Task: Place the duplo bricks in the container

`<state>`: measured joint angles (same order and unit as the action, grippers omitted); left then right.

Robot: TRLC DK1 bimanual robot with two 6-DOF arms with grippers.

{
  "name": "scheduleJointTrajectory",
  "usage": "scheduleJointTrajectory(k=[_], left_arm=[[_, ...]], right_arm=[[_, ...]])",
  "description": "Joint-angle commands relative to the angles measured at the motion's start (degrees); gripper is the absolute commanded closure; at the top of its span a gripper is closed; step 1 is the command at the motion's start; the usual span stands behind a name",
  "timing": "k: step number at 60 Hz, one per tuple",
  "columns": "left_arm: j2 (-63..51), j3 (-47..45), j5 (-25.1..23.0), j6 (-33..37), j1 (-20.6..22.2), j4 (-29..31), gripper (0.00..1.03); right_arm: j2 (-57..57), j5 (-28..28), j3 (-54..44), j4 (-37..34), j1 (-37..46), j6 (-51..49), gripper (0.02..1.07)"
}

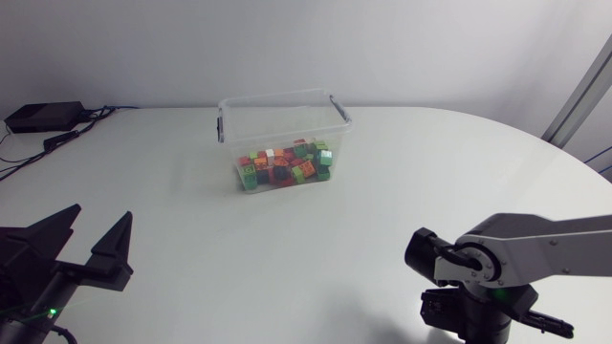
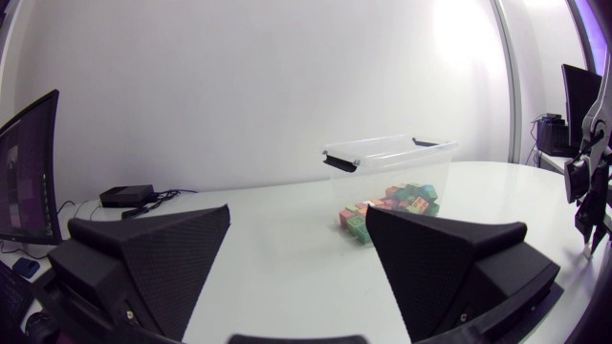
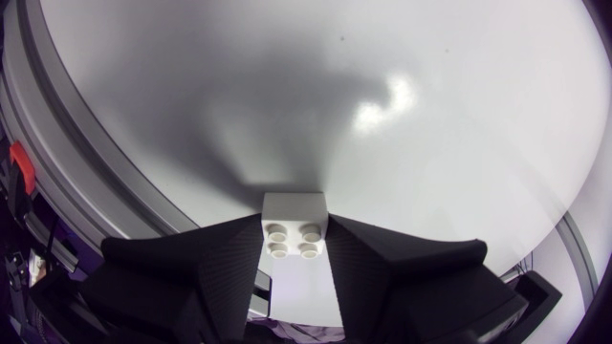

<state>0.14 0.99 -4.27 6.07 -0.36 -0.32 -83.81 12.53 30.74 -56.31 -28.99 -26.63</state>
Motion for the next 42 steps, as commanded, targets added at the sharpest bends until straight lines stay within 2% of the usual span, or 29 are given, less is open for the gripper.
scheduleJointTrajectory(k=[1, 9, 15, 22, 30, 34, 42], left_arm=[[0.47, -1.08, -0.65, 0.53, -0.52, -0.74, 0.04], [0.47, -1.08, -0.65, 0.53, -0.52, -0.74, 0.04], [0.47, -1.08, -0.65, 0.61, -0.52, -0.74, 0.04], [0.47, -1.08, -0.56, 0.61, -0.52, -0.74, 0.04], [0.47, -1.08, -0.65, 0.61, -0.52, -0.74, 0.04], [0.47, -1.08, -0.65, 0.53, -0.52, -0.74, 0.04], [0.47, -1.08, -0.65, 0.61, -0.52, -0.74, 0.04]], right_arm=[[-1.27, 1.35, 2.48, 0.68, 1.92, -0.88, 0.75], [-1.44, 2.23, 10.22, -0.73, 5.61, -2.02, 0.78], [-1.44, 1.44, 21.73, -4.07, 7.11, -1.4, 0.78], [-3.46, -2.69, 35.09, -7.93, 6.32, 1.76, 0.78], [-5.66, -10.07, 44.67, -8.72, 2.71, 5.19, 0.78], [-7.68, -14.29, 48.36, -5.56, 0.52, 7.03, 0.78], [-11.73, -19.04, 55.04, 0.86, -0.71, 10.02, 0.78]])
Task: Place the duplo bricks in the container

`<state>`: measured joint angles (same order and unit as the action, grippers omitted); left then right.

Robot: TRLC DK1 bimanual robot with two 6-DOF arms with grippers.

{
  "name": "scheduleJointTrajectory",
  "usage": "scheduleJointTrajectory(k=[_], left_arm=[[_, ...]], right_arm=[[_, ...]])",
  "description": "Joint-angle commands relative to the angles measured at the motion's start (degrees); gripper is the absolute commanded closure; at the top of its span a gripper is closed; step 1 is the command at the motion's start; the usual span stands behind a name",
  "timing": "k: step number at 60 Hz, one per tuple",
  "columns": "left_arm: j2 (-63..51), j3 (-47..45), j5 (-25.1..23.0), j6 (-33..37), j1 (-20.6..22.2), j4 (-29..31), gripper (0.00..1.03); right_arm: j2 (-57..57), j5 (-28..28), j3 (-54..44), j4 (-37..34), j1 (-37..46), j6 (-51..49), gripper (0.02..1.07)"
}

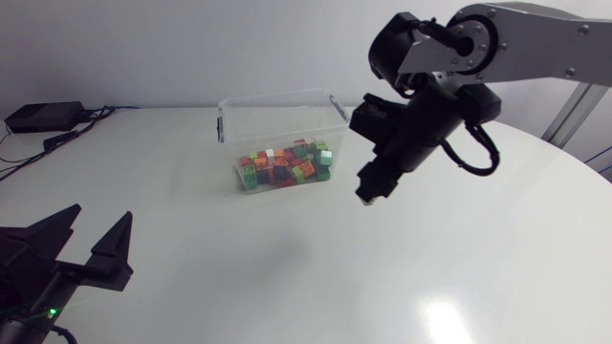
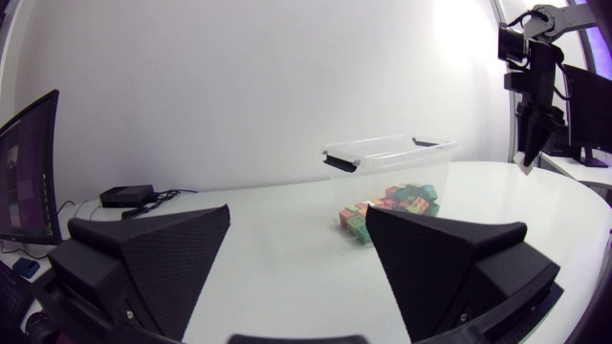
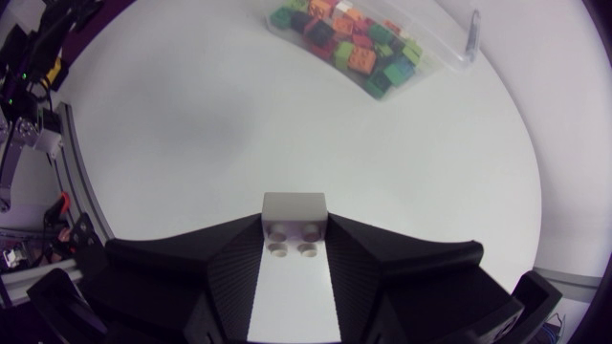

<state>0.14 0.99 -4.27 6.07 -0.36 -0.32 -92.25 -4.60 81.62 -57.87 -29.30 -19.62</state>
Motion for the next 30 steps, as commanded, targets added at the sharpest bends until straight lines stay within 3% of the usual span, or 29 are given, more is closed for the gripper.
scheduleJointTrajectory(k=[1, 10, 30], left_arm=[[0.47, -1.08, -0.65, 0.61, -0.52, -0.74, 0.04], [0.47, -1.08, -0.56, 0.53, -0.52, -0.74, 0.04], [0.47, -1.08, -0.56, 0.53, -0.52, -0.74, 0.04]], right_arm=[[-3.73, -2.34, 4.86, 3.02, -0.41, 3.36, 0.78], [-11.46, -4.98, 16.2, 8.74, -1.11, 8.45, 0.78], [-26.05, -4.72, 40.37, 18.4, 0.82, 16.28, 0.78]])
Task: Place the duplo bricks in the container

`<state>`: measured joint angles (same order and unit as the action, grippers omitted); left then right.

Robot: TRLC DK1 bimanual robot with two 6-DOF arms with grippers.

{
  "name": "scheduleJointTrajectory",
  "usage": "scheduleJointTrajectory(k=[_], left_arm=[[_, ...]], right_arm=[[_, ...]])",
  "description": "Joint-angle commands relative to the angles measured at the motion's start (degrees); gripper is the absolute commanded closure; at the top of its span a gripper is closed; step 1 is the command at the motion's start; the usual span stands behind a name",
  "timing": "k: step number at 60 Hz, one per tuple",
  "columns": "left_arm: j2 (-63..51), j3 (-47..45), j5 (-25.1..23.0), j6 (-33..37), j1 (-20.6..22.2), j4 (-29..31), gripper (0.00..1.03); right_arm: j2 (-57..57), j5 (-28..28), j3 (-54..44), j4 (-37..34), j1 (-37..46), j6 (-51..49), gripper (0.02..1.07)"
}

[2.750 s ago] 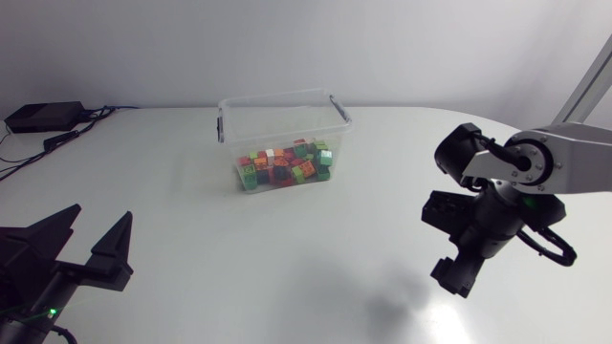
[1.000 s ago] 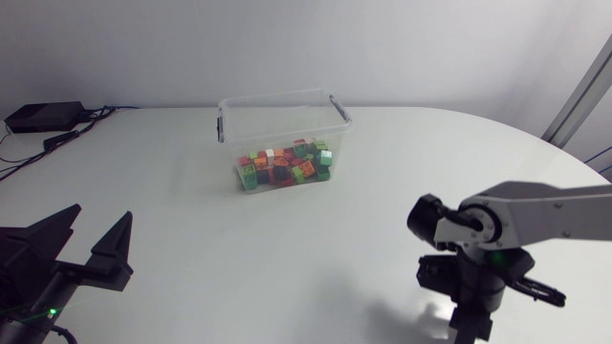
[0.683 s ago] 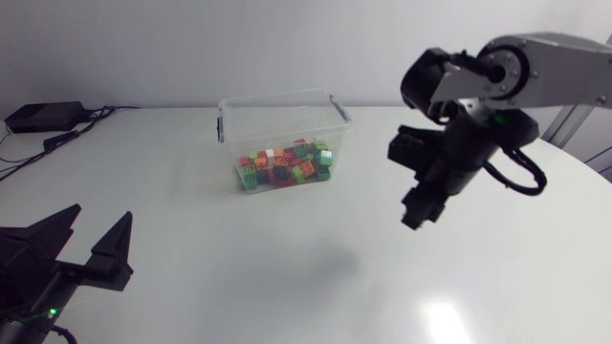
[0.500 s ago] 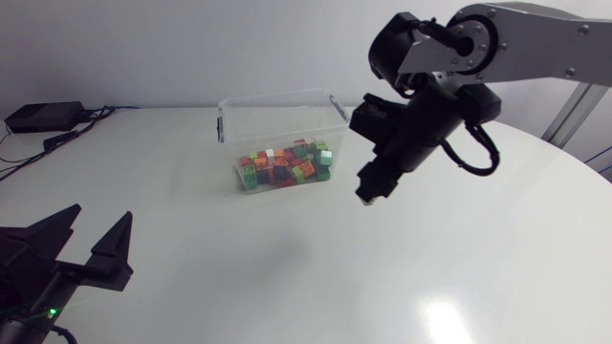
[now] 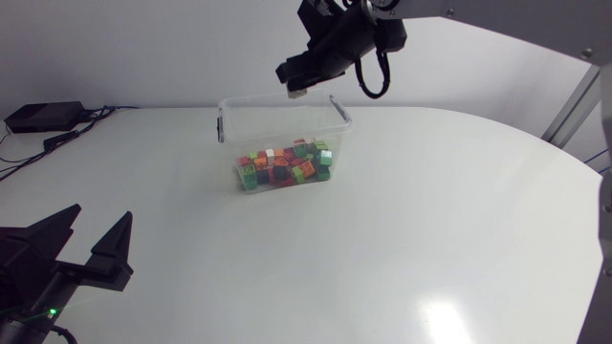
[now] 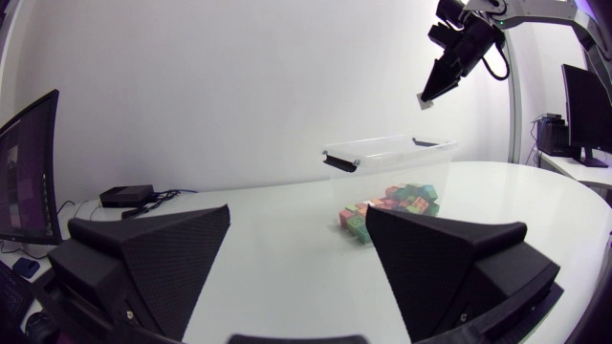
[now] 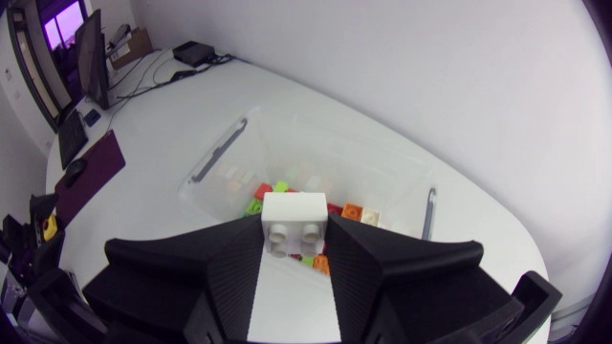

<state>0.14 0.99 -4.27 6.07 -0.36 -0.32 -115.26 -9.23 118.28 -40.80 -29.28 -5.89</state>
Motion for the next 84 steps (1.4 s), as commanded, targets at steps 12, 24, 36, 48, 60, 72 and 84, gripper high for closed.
scheduleJointTrajectory(k=[12, 24, 36, 48, 60, 72, 84], left_arm=[[0.47, -1.08, -0.65, 0.53, -0.52, -0.74, 0.04], [0.47, -1.08, -0.65, 0.61, -0.52, -0.74, 0.04], [0.47, -1.08, -0.65, 0.53, -0.52, -0.74, 0.04], [0.47, -1.08, -0.65, 0.53, -0.52, -0.74, 0.04], [0.47, -1.08, -0.65, 0.53, -0.52, -0.74, 0.04], [0.47, -1.08, -0.65, 0.53, -0.52, -0.74, 0.04], [0.47, -1.08, -0.65, 0.61, -0.52, -0.74, 0.04]], right_arm=[[-10.51, 0.36, 13.03, 0.89, 1.59, 4.31, 0.69], [-16.31, 1.24, 19.53, -3.15, 1.68, 4.4, 0.06], [-7.43, 0.97, 12.59, -6.4, 2.73, 3.87, 0.06], [10.32, 1.15, -7.36, 0.89, 9.41, 0.88, 0.06], [23.86, 0.36, -24.68, 8.8, 21.54, -2.63, 0.06], [33.7, -0.7, -38.74, 17.24, 31.83, -5.45, 0.06], [41.7, -0.96, -54.12, 25.94, 38.07, -5.89, 0.06]])
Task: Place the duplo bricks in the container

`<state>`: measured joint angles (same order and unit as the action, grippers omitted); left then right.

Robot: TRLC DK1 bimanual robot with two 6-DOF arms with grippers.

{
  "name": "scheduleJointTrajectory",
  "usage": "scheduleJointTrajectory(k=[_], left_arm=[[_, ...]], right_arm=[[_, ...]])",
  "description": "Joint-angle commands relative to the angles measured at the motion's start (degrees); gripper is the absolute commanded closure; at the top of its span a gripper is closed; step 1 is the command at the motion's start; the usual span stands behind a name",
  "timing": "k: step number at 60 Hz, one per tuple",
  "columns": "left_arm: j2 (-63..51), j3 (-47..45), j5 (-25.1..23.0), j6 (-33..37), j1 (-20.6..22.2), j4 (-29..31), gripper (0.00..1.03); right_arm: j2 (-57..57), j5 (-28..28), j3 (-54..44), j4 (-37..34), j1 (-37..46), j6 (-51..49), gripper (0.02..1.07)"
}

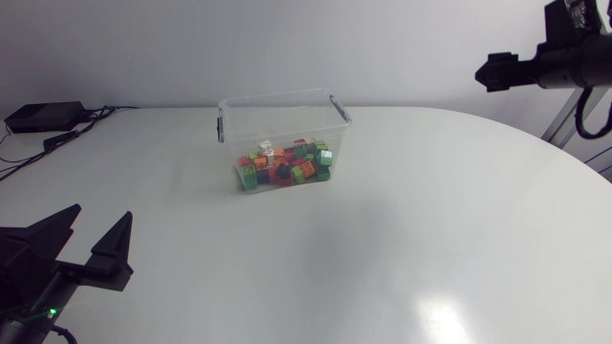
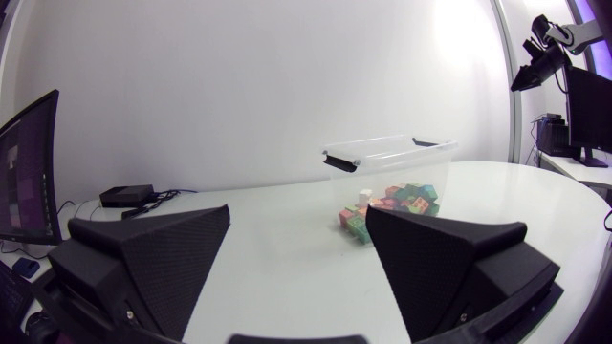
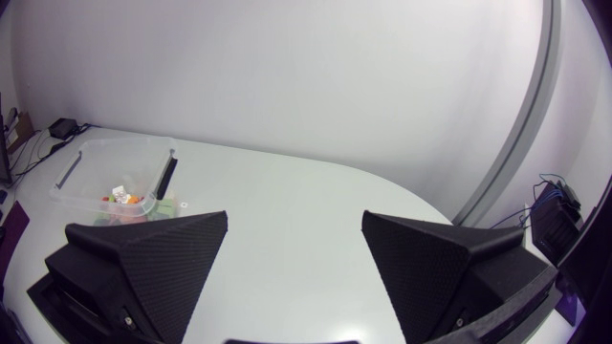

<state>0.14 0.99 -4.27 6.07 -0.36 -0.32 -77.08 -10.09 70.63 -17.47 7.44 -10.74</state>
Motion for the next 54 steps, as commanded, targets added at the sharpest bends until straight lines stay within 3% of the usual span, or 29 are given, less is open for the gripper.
scheduleJointTrajectory(k=[1, 23, 40, 54], left_arm=[[0.47, -1.08, -0.56, 0.53, -0.52, -0.74, 0.04], [0.47, -1.08, -0.56, 0.53, -0.52, -0.74, 0.04], [0.47, -1.08, -0.65, 0.53, -0.52, -0.74, 0.04], [0.47, -1.08, -0.59, 0.45, -0.51, -0.73, 0.04]], right_arm=[[4.31, 0.07, -7.7, 3.32, 1.7, -1.12, 0.06], [23.47, 3.76, -28.09, 10.97, 5.04, -1.74, 0.06], [41.48, 4.46, -39.52, 12.03, 4.77, -2.09, 0.06], [49.1, 4.96, -44.21, 10.87, 3.33, -1.51, 0.06]])
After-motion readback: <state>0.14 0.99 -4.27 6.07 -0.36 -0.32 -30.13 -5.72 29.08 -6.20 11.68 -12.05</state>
